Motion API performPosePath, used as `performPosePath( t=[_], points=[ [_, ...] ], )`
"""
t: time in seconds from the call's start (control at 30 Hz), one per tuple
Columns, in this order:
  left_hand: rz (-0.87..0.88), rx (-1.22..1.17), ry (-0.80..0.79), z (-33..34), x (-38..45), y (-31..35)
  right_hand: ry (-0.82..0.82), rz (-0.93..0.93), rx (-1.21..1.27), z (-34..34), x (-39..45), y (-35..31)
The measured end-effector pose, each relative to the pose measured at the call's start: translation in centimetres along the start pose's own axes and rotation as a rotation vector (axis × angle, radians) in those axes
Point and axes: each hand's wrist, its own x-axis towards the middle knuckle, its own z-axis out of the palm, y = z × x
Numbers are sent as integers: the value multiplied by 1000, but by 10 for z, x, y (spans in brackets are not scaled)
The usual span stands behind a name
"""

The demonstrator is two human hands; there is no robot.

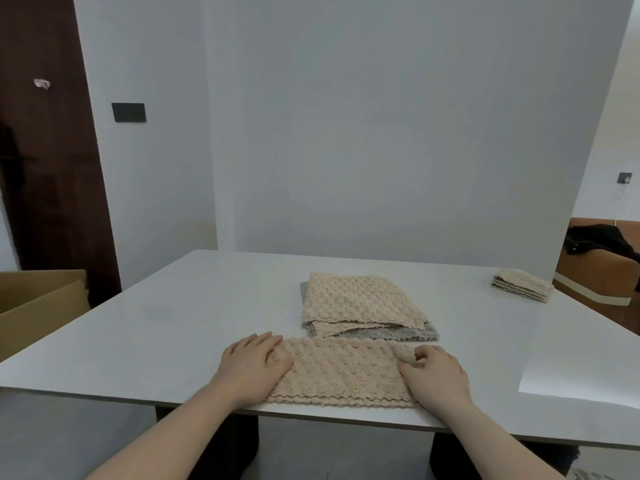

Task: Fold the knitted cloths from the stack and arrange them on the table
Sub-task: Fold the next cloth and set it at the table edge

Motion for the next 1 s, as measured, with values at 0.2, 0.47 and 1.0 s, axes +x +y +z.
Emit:
performPosePath(
  t=[0.2,0.47,1.0],
  points=[
    [5,-54,32,2,-1,-1,46,20,254,-4,-5,3],
    [9,-55,76,3,0,-2,57,76,563,-18,-11,-3],
    [33,-114,112,-1,-6,-2,-128,-3,766,-42,-3,-114]
  ],
)
